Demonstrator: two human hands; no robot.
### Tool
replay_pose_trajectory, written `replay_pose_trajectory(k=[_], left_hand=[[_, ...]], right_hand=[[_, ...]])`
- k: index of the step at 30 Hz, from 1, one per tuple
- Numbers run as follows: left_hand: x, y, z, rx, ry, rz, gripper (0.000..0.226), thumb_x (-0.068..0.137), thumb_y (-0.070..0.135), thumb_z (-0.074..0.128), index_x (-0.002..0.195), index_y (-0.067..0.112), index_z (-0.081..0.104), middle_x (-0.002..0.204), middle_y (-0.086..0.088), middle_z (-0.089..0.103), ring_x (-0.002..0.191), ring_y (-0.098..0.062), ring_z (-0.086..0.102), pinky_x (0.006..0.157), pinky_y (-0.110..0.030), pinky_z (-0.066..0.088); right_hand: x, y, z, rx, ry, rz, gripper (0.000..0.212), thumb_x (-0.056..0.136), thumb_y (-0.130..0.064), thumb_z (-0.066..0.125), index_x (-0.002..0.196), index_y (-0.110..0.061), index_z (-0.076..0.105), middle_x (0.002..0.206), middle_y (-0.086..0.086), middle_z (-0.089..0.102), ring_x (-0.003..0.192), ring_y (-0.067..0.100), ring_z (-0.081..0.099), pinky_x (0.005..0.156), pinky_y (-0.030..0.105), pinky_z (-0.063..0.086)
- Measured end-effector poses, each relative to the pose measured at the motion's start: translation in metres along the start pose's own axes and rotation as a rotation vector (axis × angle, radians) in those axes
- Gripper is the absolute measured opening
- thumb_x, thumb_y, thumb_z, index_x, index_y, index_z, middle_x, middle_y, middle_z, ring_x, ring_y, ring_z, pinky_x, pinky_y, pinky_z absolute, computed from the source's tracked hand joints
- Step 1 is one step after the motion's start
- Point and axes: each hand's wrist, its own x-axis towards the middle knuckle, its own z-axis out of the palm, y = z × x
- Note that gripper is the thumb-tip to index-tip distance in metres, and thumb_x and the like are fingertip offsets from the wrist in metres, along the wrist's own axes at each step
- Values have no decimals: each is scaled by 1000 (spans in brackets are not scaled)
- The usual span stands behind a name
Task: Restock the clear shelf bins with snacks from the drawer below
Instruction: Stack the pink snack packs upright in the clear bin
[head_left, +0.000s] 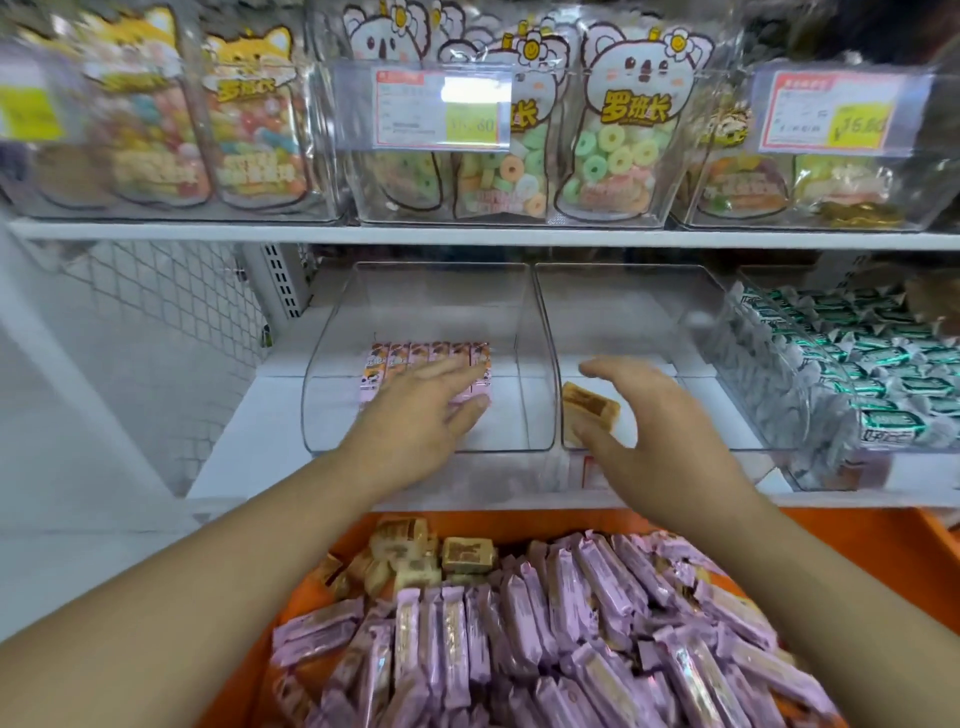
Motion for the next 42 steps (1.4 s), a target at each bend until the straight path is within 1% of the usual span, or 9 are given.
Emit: replay_pose_trajectory(k=[4,8,11,15,21,26,32,38,42], left_hand=[[-65,38,6,-123,15,29,50,108,50,42,156,39,41,161,20,36,149,-1,28,123,-23,16],[-129,54,49,-69,113,153,34,103,34,51,133,24,64,139,8,61,129,-11,51,109,-27,38],[-158,50,95,-20,-44,84,35,95,32,53,125,21,66,127,6,63,116,-20,59,94,-37,51],[-161,45,134,-65,-257,-89,44,98,33,51,141,24,58,139,5,55,125,-22,56,101,-34,47],[-122,54,161,-89,-468,-280,62,103,27,56,159,35,33,167,-6,27,149,-30,36,115,-38,37],[-102,47,210,-13,-569,-406,81,97,14,62,163,34,19,172,-13,9,153,-37,28,118,-46,40],[-99,55,225,86,-464,-472,77,92,-3,58,158,19,26,152,-17,42,131,-35,54,98,-44,53],[-110,59,211,-350,-280,-610,51,85,17,74,126,30,47,115,4,55,96,-17,58,76,-31,49],[-114,55,177,-601,-241,-694,53,64,17,85,109,28,60,95,10,71,85,-8,69,73,-32,59]], right_hand=[[-42,-2,1,48,-156,-52,37,95,-26,72,130,-29,61,119,-16,61,101,-2,57,88,14,43],[-75,4,22,-51,-402,-82,20,94,-28,64,113,-25,62,104,-8,63,92,12,57,82,33,47],[-91,20,53,-139,-518,21,21,95,-22,60,115,-20,62,101,-5,61,95,18,55,79,33,42],[-103,47,97,-109,-609,186,41,99,-20,55,140,-17,54,128,7,64,121,28,58,91,33,47],[-102,78,160,9,-447,449,45,97,-31,59,141,-28,53,112,10,71,103,33,68,72,33,46],[-100,104,191,56,-402,595,50,90,-28,64,139,-29,51,114,9,71,105,35,68,75,33,48],[-106,113,200,92,-363,647,34,89,-28,62,121,-19,57,100,4,70,91,31,66,73,33,51],[-112,99,181,205,-381,679,15,86,-31,70,79,-18,69,62,-3,65,59,15,62,46,20,40],[-110,80,159,376,-364,702,25,86,-34,74,70,-19,62,57,-6,64,55,13,60,54,26,48]])
